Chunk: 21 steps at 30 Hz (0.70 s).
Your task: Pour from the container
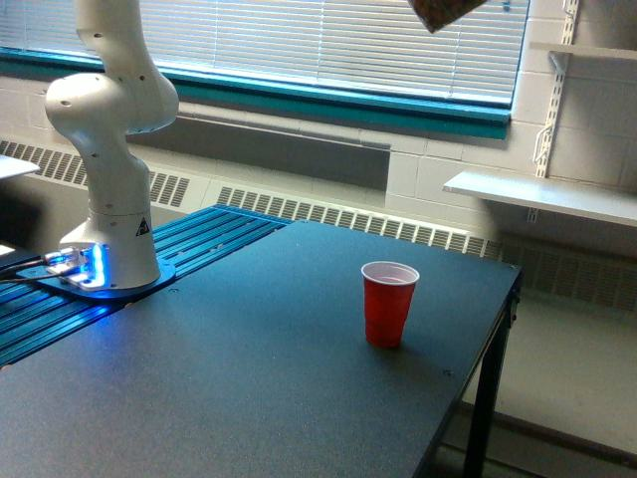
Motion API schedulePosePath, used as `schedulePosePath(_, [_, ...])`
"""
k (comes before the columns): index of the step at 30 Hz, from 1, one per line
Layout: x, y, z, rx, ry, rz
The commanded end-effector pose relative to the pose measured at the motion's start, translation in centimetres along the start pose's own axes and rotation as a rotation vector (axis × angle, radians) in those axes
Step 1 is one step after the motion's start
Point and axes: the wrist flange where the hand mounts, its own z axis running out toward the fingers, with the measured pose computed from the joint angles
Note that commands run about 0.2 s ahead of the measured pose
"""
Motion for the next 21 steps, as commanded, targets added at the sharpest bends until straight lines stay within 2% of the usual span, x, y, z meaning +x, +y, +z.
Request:
schedulePosePath(1, [-1.7, -5.6, 1.2, 0.089, -0.048, 0.045])
schedulePosePath(4, [-1.8, -6.8, 1.8, 0.122, -0.077, 0.088])
schedulePosePath(10, [-4.5, -6.1, 7.2, 0.109, -0.192, 0.181])
schedulePosePath(12, [-5.6, -5.9, 8.9, 0.091, -0.213, 0.175])
schedulePosePath(21, [-6.3, -5.4, 8.4, 0.086, -0.195, 0.133])
